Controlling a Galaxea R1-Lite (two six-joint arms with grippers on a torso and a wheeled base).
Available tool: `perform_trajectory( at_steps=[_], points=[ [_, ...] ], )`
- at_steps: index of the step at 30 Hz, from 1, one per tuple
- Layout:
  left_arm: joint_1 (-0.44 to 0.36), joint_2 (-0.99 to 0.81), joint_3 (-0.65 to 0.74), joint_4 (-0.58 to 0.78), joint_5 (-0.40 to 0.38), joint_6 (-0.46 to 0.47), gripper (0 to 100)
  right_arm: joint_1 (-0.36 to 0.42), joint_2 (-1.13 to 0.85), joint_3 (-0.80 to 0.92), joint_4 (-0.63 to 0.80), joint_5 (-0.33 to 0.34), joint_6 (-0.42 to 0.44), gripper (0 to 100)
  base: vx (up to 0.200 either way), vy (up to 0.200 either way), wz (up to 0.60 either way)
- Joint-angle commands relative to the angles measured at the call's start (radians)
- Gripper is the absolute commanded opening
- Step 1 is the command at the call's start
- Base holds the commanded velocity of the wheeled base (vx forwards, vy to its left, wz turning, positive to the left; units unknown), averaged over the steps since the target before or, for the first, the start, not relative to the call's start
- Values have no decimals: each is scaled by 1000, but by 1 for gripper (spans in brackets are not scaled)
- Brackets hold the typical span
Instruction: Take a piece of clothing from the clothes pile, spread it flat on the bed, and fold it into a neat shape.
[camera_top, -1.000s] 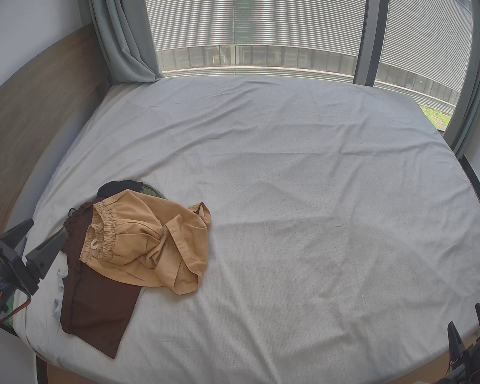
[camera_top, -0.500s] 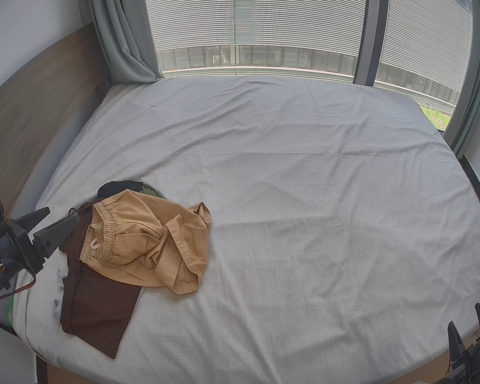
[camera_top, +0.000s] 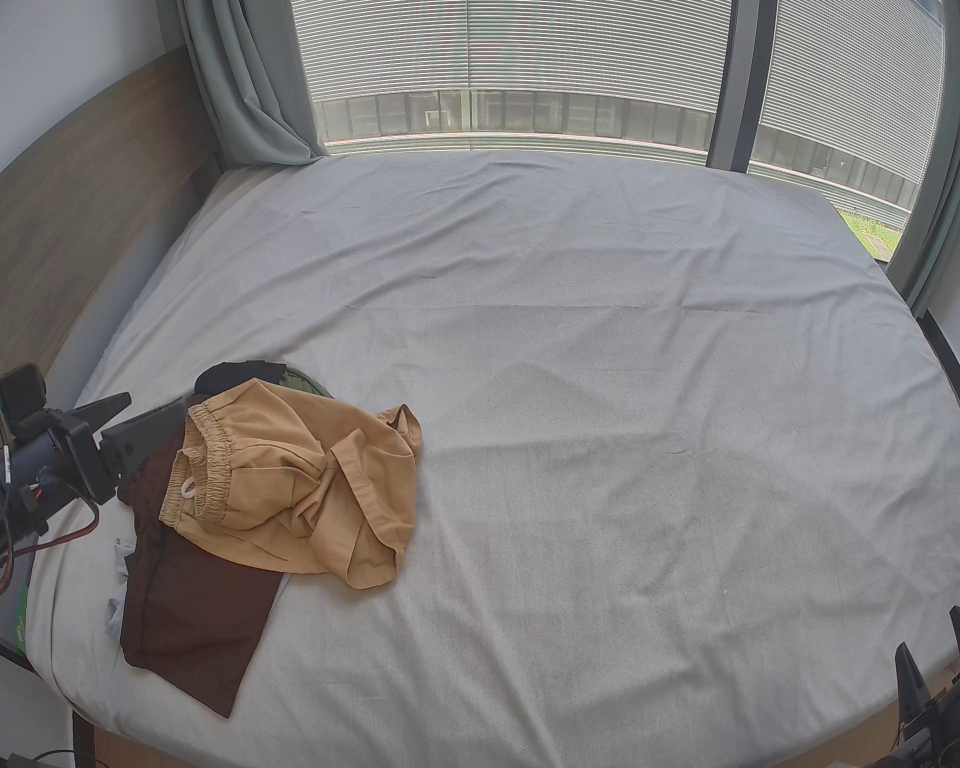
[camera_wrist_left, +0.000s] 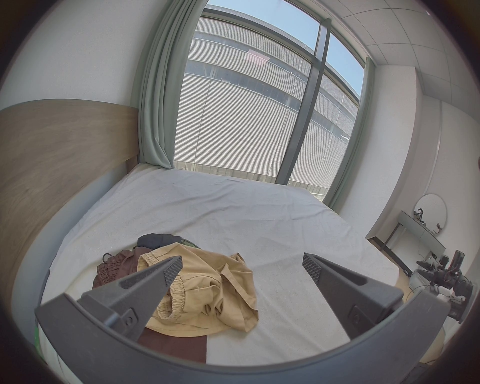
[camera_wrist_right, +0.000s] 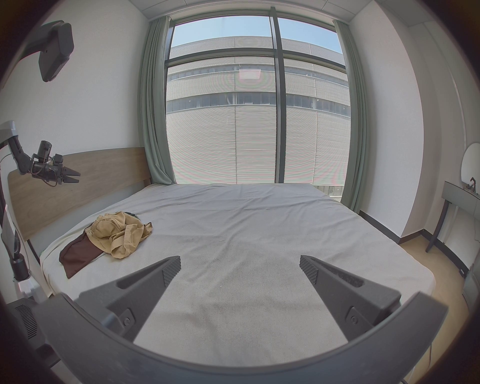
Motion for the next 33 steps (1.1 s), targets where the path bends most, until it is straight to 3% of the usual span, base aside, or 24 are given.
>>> perform_trajectory(
  at_steps=[1, 4, 5, 15, 33],
  points=[
    [50, 109, 18, -75, -17, 1, 100, 0, -15, 16, 0, 0, -1, 100, 0, 0, 0],
    [71, 134, 23, -116, -65, -1, 100, 0, -15, 16, 0, 2, -1, 100, 0, 0, 0],
    [100, 151, 26, -138, -119, -1, 100, 0, -15, 16, 0, 2, -1, 100, 0, 0, 0],
    [224, 201, 23, -132, -353, -6, 100, 0, -15, 16, 0, 0, -1, 100, 0, 0, 0],
    [244, 339, 0, -153, -364, -35, 100, 0, -15, 16, 0, 0, -1, 100, 0, 0, 0]
  ],
)
